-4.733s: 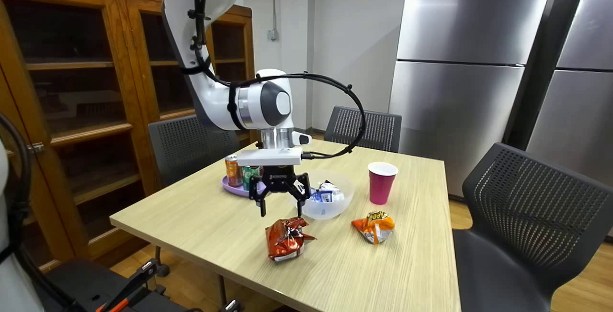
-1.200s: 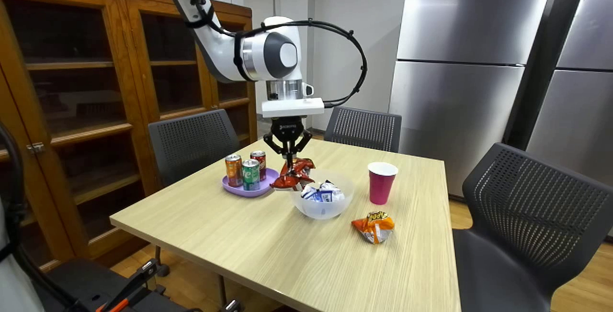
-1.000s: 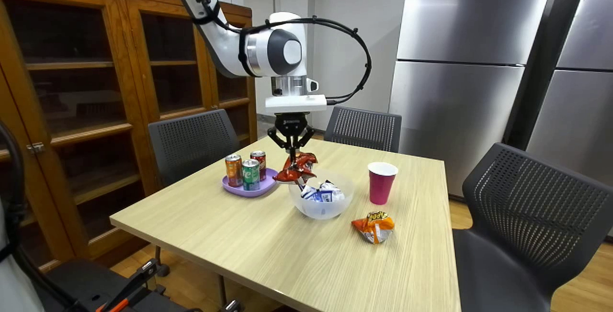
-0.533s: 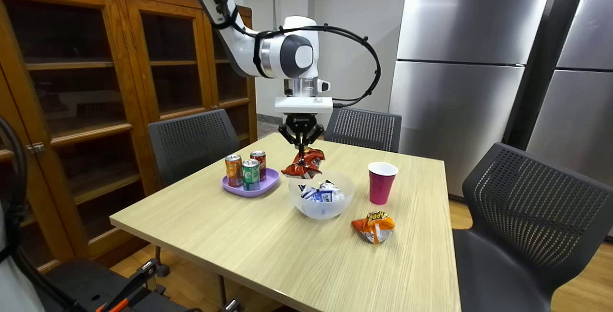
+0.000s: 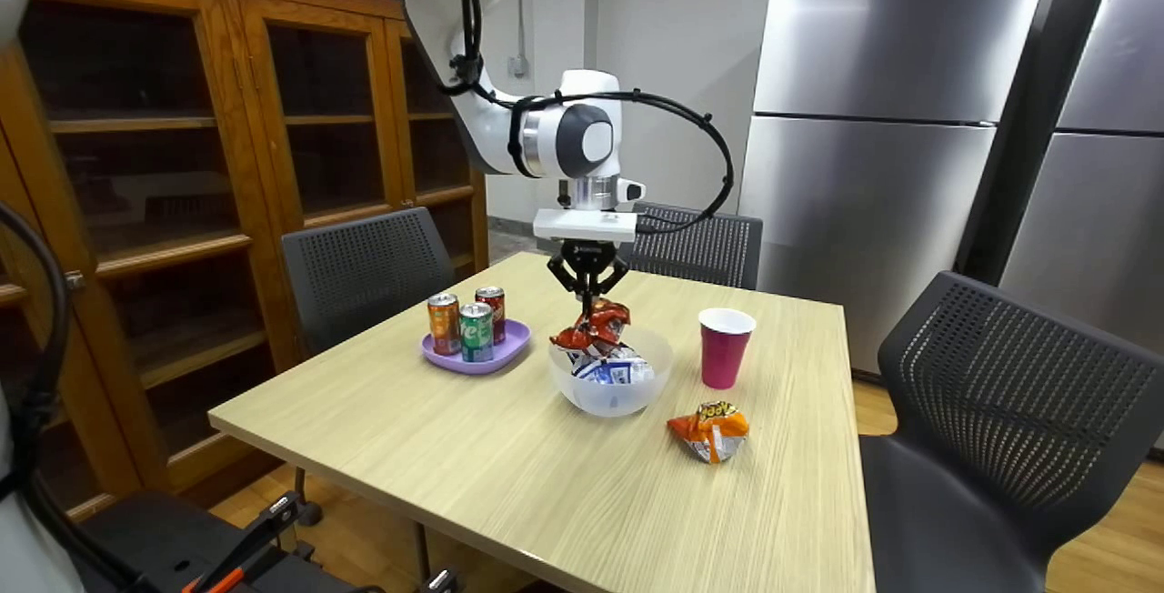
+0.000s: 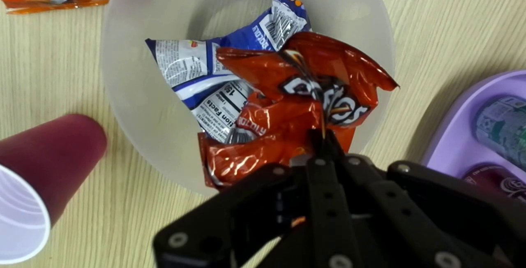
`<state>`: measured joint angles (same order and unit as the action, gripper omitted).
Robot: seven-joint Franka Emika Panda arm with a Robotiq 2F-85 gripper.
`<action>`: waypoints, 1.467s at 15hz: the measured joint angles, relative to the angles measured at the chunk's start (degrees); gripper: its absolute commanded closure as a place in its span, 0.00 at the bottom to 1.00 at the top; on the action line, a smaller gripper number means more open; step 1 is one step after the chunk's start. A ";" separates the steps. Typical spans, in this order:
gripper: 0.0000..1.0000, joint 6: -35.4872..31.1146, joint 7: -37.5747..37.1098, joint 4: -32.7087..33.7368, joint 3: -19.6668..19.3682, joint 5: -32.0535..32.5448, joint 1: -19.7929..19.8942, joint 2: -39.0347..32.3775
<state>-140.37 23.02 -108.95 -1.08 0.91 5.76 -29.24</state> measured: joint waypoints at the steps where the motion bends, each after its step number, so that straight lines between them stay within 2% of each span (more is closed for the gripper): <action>1: 1.00 0.00 -1.11 0.74 0.00 0.05 -0.01 -0.98; 5: 1.00 0.08 -4.68 2.99 -0.18 0.79 -0.22 -3.84; 7: 0.73 0.09 -5.76 3.47 -0.27 1.13 -0.39 -4.48; 17: 0.01 -0.02 -7.91 3.43 -0.87 1.44 -0.45 -3.20; 22: 0.00 -0.97 -10.43 0.32 -1.93 1.36 -0.37 1.11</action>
<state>-141.34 12.59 -108.63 -3.01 2.27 5.39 -28.14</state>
